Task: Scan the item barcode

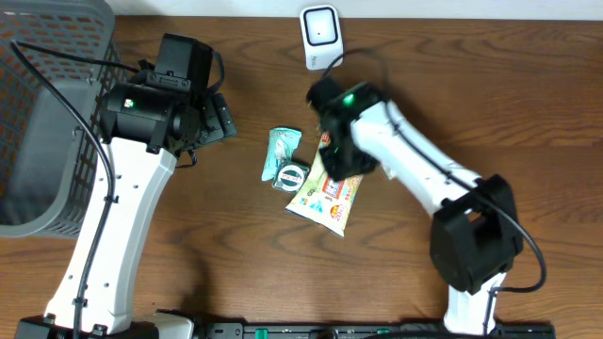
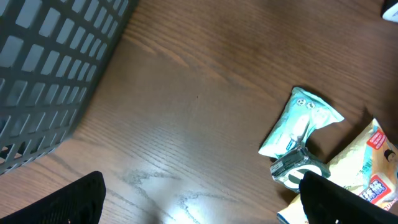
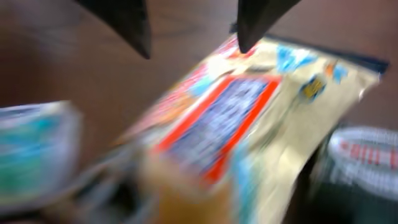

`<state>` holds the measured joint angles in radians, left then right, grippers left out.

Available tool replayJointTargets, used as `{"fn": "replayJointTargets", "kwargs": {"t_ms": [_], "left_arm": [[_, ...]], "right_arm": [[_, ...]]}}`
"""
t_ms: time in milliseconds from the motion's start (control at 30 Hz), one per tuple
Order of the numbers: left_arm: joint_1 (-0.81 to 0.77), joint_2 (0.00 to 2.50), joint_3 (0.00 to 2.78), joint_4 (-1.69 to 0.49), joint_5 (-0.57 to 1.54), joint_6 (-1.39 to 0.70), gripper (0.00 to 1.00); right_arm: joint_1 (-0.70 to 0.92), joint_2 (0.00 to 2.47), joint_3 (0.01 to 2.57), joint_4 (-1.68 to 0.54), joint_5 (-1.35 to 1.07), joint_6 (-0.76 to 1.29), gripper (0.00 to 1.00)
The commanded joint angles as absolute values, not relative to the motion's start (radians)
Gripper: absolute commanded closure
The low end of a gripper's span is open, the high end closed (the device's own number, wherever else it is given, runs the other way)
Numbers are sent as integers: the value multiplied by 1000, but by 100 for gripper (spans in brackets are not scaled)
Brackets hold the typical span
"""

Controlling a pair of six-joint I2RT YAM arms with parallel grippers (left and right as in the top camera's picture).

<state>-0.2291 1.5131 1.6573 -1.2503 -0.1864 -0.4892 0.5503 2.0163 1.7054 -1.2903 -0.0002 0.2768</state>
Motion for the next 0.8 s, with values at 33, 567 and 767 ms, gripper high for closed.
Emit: {"fn": "replayJointTargets", "kwargs": {"t_ms": [33,567,767], "left_arm": [[-226,1516,1666,-1253,-199,-479,2],[-226,1516,1666,-1253,-199,-479,2],[-226,1516,1666,-1253,-199,-479,2]], "right_arm": [[454,2013,1749,-1290,73,220,51],[229,2014,1585,-1141,-21,90,48],[221,2014,1529,-1105,-152,-8,55]]}}
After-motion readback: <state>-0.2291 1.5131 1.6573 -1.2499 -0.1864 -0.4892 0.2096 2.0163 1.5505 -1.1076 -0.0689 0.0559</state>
